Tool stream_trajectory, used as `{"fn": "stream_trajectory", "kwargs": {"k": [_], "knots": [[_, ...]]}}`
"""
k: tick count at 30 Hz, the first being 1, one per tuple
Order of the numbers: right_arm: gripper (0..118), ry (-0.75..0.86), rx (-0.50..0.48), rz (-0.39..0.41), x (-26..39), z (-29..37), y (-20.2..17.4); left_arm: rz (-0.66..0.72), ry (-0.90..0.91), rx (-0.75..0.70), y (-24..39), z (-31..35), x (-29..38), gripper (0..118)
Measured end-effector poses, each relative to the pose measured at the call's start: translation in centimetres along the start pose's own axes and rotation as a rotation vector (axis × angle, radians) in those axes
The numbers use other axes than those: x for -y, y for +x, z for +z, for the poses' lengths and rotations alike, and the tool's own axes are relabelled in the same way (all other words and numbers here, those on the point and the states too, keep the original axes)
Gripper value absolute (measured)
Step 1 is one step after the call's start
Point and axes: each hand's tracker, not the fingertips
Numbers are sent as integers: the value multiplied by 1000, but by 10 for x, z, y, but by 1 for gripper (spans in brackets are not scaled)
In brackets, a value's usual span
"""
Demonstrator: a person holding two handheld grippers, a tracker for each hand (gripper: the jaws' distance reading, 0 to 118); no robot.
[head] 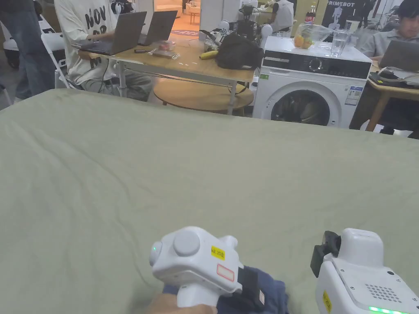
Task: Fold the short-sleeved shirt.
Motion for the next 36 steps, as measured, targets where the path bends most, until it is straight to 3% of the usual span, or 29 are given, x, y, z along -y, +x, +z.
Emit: {"fn": "stream_trajectory", "kwargs": {"k": [5, 14, 16, 18, 24, 29, 32, 36], "knots": [[0, -9, -3, 0, 2, -2, 0, 77, 17, 91, -25, -29, 6, 0], [0, 6, -11, 7, 3, -4, -7, -91, 65, 10, -23, -10, 4, 0], [0, 14, -13, 10, 2, -6, -10, -158, 162, 4, -24, 8, 9, 0], [0, 25, -21, 6, 1, -8, -13, -225, 280, -41, 12, 72, 16, 0], [0, 72, -40, 4, -6, -11, -29, -416, 710, -355, 11, 144, 41, 0], [0, 119, -57, -6, -16, -8, -41, -524, 1029, -545, 3, 152, 58, 0], [0, 158, -58, -7, -23, -4, -46, -594, 1137, -679, 5, 156, 69, 0], [0, 215, -52, -7, -31, -2, -49, -607, 1257, -734, 0, 159, 74, 0]]}}
